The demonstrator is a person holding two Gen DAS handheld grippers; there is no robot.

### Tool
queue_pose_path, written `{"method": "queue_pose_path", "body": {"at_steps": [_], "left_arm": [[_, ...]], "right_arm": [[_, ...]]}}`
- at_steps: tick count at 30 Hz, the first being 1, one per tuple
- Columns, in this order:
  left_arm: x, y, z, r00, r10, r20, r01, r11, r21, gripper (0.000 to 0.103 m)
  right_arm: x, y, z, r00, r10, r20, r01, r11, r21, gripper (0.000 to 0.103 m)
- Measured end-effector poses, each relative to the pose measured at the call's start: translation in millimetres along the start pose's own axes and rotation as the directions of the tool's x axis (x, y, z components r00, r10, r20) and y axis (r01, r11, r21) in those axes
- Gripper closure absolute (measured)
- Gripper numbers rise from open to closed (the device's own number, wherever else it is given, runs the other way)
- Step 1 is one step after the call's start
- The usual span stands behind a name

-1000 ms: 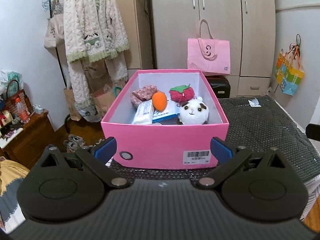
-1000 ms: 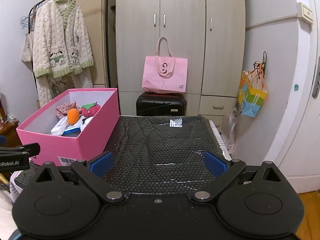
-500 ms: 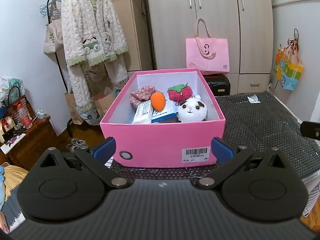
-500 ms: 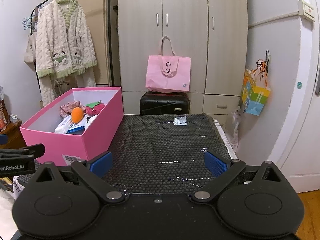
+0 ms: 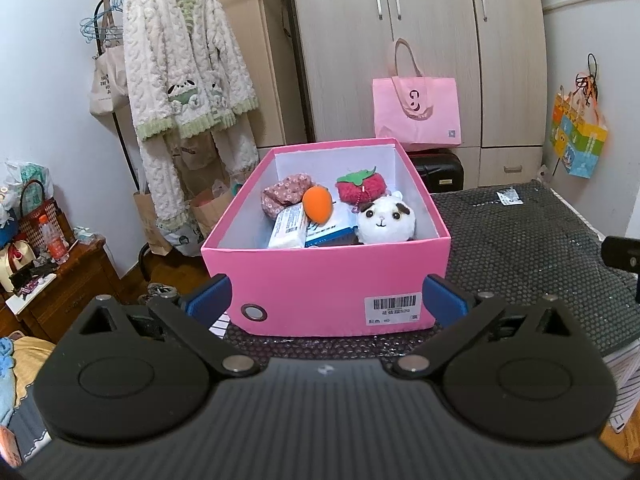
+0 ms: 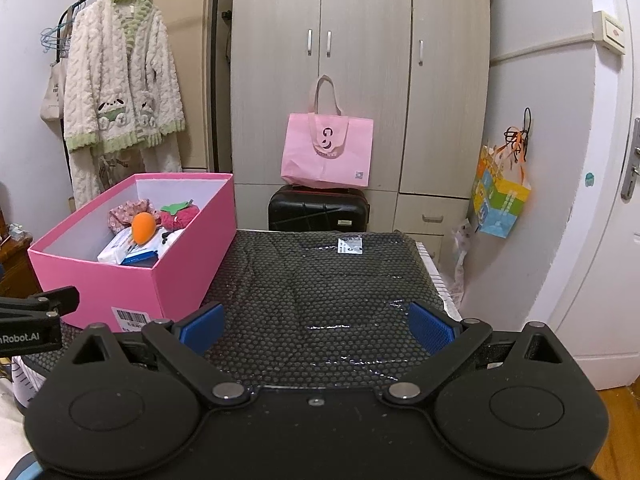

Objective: Organize soft objects

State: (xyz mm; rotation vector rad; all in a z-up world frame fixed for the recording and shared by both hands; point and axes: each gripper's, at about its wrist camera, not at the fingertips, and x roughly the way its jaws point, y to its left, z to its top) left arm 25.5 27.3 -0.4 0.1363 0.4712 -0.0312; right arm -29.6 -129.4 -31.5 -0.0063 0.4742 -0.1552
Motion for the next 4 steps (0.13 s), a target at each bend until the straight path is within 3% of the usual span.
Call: {"method": "queue_pose_path", "body": {"at_steps": [4], "left_arm": [[0.7,0.3,0.3,1.0,-0.003,-0.003,0.003,1.0,-0.001,0.0]], "right_arm": [[0.8,-1.2,0.1,1.0,-0.002,-0.003,0.002,1.0,0.003,0.003]]}}
